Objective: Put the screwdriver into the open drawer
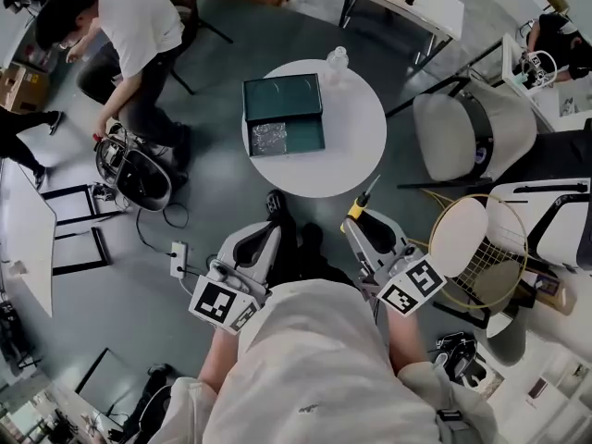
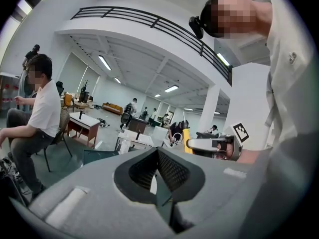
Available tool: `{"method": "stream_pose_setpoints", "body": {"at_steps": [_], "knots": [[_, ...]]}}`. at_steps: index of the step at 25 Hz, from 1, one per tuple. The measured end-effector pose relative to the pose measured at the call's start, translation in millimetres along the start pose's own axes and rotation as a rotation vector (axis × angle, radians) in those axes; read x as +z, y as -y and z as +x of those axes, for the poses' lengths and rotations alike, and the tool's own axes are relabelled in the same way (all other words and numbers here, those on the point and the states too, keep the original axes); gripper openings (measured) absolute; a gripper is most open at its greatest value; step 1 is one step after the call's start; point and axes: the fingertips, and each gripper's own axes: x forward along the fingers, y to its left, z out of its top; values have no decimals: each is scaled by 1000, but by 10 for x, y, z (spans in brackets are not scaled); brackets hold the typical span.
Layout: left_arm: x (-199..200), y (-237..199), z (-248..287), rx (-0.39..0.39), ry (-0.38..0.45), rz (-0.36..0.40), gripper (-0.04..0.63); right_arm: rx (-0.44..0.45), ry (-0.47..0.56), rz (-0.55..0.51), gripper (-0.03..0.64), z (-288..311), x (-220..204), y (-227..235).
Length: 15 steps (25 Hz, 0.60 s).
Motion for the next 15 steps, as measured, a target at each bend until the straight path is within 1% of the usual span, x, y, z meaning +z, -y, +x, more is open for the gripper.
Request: {"method": "stream_pose_setpoints", "body": {"at_steps": [3, 8, 12, 15], "knots": [[176, -187, 127, -12, 19, 15, 11, -5, -8, -22, 77, 195, 133, 39], [403, -584, 301, -19, 48, -6, 11, -13, 7, -66, 77, 575, 412, 33], [632, -878, 467, -55, 70, 11, 11, -34, 24, -111, 77, 871, 616, 47], [771, -1096, 580, -85, 72, 25, 11, -61, 42, -123, 77, 1070, 741, 96]]}}
